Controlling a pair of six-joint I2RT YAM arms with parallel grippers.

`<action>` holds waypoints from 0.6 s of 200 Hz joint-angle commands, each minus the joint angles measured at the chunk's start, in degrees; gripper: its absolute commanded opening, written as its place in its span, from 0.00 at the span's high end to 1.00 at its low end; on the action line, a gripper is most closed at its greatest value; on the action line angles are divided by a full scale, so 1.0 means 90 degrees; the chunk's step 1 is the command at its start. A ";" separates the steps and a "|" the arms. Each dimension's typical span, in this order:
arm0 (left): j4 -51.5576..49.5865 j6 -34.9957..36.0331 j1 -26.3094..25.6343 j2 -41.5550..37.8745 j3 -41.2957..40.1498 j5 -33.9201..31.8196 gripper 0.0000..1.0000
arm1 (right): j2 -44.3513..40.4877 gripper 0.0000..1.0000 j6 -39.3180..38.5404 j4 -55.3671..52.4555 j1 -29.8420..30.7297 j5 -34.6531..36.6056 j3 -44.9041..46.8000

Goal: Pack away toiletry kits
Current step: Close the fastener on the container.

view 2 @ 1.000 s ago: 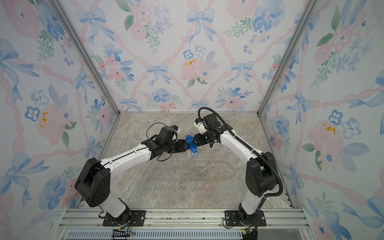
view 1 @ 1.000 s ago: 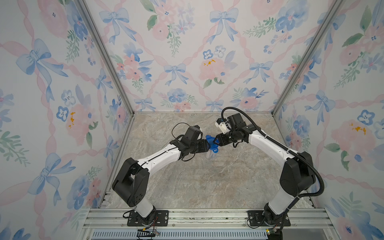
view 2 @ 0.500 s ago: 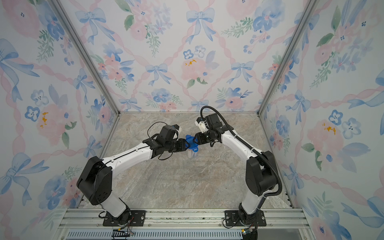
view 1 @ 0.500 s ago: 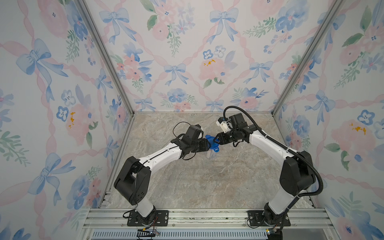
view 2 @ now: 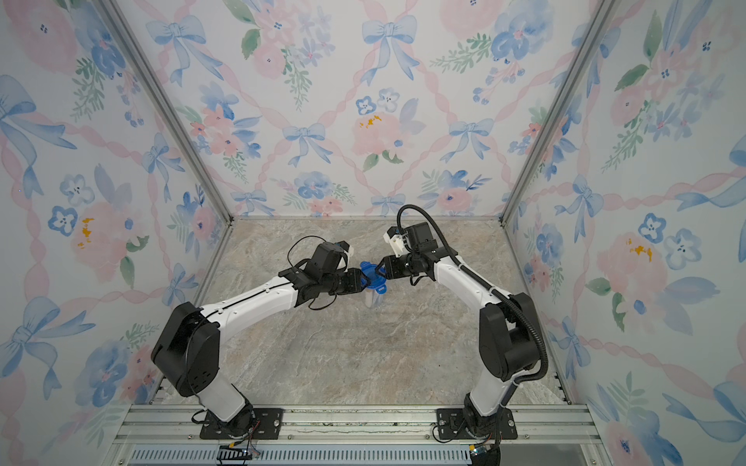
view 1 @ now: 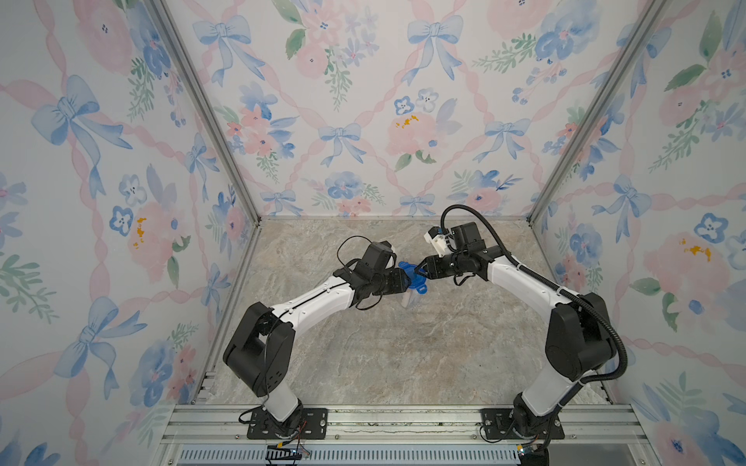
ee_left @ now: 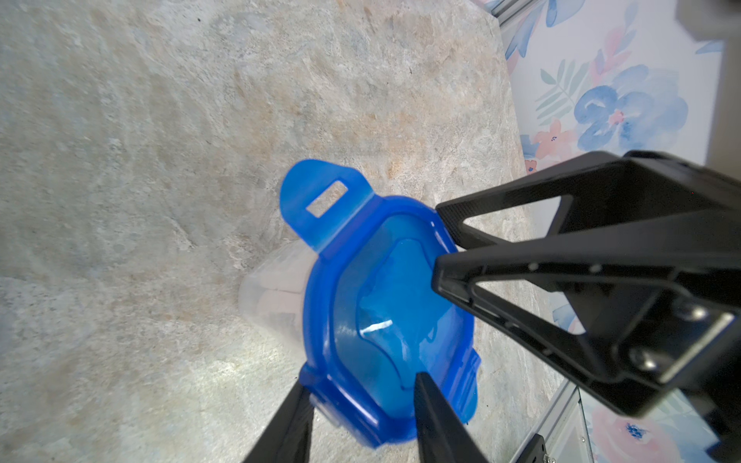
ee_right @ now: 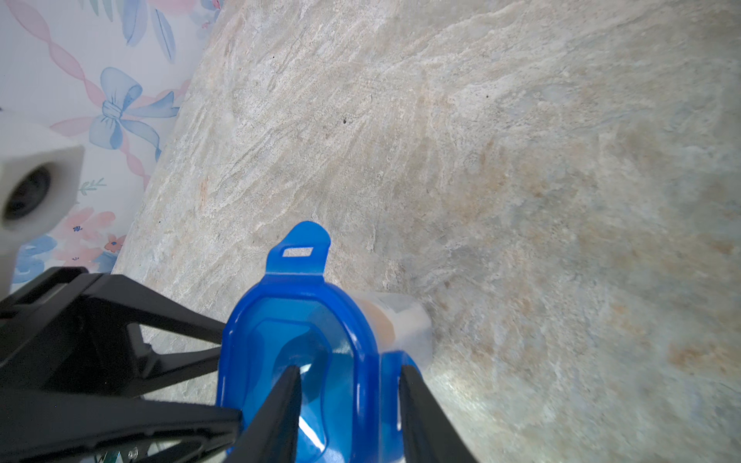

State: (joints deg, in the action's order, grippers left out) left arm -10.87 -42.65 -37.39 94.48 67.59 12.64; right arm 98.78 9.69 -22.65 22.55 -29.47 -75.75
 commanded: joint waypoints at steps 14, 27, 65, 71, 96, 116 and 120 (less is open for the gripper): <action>-0.0061 0.0095 -0.0075 0.0275 0.0063 -0.0024 0.58 | 0.0158 0.54 0.0183 -0.0520 0.0083 -0.0504 0.0320; -0.0061 0.0098 -0.0070 0.0264 0.0025 -0.0026 0.58 | 0.0137 0.50 0.0178 -0.0520 0.0073 -0.0482 0.0320; -0.0061 0.0099 -0.0063 0.0217 -0.0076 -0.0024 0.58 | 0.0179 0.47 0.0058 -0.0666 0.0178 -0.0304 0.0223; -0.0061 0.0100 -0.0063 0.0218 -0.0083 -0.0027 0.58 | 0.0186 0.47 0.0076 -0.0627 0.0189 -0.0366 0.0230; -0.0061 0.0107 -0.0062 0.0221 -0.0088 -0.0021 0.58 | 0.0110 0.52 0.0169 -0.0480 0.0152 -0.0417 0.0257; -0.0061 0.0119 -0.0037 0.0223 -0.0088 -0.0042 0.58 | 0.0072 0.54 0.0139 -0.0527 0.0125 -0.0412 0.0247; -0.0056 0.0129 -0.0032 0.0217 -0.0093 -0.0045 0.58 | 0.0061 0.54 0.0126 -0.0539 0.0120 -0.0399 0.0249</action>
State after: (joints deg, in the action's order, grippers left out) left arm -11.05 -42.63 -37.47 94.72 67.66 12.73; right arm 98.80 11.60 -22.41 22.41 -31.29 -74.65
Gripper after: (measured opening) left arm 0.419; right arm 0.460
